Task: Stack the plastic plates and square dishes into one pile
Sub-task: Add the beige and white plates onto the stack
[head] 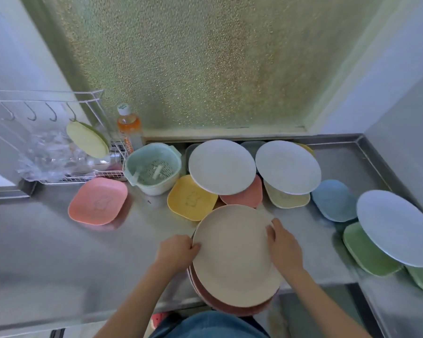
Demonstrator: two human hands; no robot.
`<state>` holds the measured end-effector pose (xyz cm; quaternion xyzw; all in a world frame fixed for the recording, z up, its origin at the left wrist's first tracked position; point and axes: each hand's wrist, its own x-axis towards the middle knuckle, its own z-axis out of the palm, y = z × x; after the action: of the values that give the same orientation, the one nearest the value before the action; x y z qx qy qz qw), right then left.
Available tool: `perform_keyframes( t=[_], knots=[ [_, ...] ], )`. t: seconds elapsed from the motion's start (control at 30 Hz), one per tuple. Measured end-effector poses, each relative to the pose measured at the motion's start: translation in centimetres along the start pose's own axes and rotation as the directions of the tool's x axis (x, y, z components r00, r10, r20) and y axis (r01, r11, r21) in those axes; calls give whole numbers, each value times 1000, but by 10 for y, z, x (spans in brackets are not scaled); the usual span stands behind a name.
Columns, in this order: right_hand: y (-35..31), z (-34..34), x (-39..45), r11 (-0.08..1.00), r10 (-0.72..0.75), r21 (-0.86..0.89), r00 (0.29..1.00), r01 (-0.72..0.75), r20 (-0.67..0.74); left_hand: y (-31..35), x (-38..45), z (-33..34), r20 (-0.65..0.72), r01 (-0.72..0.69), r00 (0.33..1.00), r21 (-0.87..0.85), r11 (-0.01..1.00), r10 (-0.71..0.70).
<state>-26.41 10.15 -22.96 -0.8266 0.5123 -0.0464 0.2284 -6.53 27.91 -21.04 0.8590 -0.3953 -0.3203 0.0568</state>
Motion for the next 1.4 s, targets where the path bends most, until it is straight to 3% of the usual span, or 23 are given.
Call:
perform_keyframes(
  t=[0.23, 0.47, 0.53, 0.7, 0.8, 0.9, 1.13, 1.2, 1.3, 1.33, 1.4],
  knots=[
    [0, 9, 6, 947, -106, -305, 994, 101, 0, -12, 5, 9, -51, 16, 999, 45, 999, -14],
    [21, 19, 1, 945, -116, -306, 993, 113, 11, -10, 11, 6, 16, -45, 999, 220, 975, 42],
    [20, 21, 0, 958, -113, -268, 993, 104, -18, -10, 11, 8, 9, -21, 1000, 195, 981, 20],
    [19, 26, -8, 990, -17, -143, 993, 1, -116, -5, 10, 17, 31, 130, 991, -71, 989, -128],
    [22, 33, -10, 985, 82, 151, 996, -77, -27, 0, 12, 15, 91, 143, 987, -173, 974, -129],
    [28, 32, -10, 939, 106, 329, 994, -101, 3, 8, 21, 11, 113, 125, 988, -189, 974, -104],
    [48, 19, 2, 917, 137, 379, 991, -127, 1, 26, 44, 10, 178, 108, 981, -150, 983, -81],
    [50, 16, 5, 920, 122, 377, 993, -111, -5, 24, 50, 7, 47, 108, 993, -69, 992, -105],
    [47, 9, 13, 919, 128, 383, 990, -95, -63, 30, 68, -8, -297, 54, 952, -77, 996, -75],
    [44, 6, 17, 919, 127, 384, 989, -87, -81, 36, 76, -15, -386, -4, 922, -41, 999, -13],
    [40, 1, 28, 921, 114, 382, 989, -71, -91, 47, 98, -26, -434, -128, 882, 151, 980, 182]
  ],
)
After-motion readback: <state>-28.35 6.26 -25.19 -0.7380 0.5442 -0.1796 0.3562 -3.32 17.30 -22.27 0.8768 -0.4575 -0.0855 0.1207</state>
